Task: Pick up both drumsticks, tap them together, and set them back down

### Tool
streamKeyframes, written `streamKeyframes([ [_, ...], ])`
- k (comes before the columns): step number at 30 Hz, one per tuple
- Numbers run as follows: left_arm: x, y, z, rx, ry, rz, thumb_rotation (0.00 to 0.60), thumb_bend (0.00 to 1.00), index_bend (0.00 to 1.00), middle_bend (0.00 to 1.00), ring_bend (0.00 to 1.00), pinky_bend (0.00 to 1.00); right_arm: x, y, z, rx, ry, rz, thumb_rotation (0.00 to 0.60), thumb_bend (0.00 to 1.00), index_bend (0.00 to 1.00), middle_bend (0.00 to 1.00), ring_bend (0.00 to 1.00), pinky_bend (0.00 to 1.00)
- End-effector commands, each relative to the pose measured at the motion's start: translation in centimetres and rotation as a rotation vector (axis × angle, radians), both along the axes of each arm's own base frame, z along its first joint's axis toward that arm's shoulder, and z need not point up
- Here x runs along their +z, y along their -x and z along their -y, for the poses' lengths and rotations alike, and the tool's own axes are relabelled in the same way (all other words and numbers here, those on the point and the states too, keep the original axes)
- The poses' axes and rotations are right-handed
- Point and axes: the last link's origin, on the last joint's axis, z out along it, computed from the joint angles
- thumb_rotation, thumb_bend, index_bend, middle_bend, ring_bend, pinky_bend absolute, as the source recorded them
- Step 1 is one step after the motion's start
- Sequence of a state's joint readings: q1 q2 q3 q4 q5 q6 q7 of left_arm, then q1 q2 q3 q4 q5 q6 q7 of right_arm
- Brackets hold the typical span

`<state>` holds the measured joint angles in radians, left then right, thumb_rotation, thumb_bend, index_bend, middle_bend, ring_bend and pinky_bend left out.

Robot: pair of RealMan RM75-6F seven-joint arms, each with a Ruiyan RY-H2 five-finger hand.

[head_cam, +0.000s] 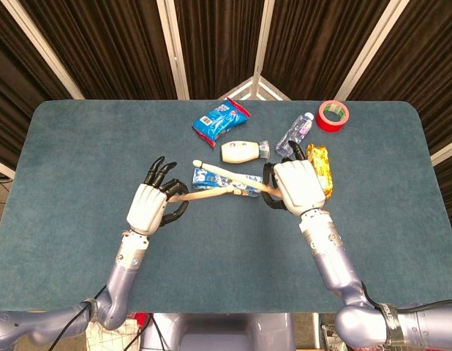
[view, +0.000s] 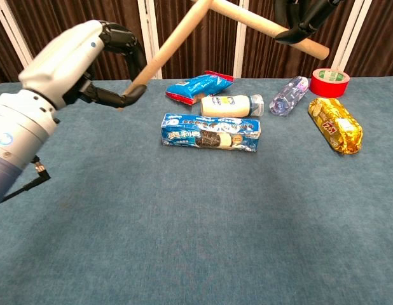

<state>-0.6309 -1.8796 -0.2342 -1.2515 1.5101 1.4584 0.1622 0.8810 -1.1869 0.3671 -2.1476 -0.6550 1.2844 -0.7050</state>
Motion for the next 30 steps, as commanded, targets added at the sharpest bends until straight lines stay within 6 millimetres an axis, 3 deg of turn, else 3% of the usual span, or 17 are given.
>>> streamKeyframes([
  [1, -0.8, -0.7, -0.1, 0.0, 0.006, 0.022, 0.6, 0.52, 0.59, 0.6, 0.16, 0.08, 0.1, -0.1, -0.1, -0.001, 0.001, 0.0, 0.6, 0.47, 0.73, 0.63, 0.45, 0.07],
  [14, -1.2, -3.4, 0.1, -0.043, -0.013, 0.101, 0.6, 0.52, 0.59, 0.61, 0.16, 0.08, 0.6, 0.2, -0.2, -0.016, 0.001, -0.006, 0.6, 0.47, 0.73, 0.63, 0.45, 0.07],
  [30, -0.4, -3.3, -0.7, -0.028, -0.065, 0.066, 0.6, 0.51, 0.6, 0.61, 0.16, 0.08, 1.2, -0.9, -1.1, 0.02, -0.016, 0.02, 0.6, 0.47, 0.74, 0.63, 0.45, 0.07],
])
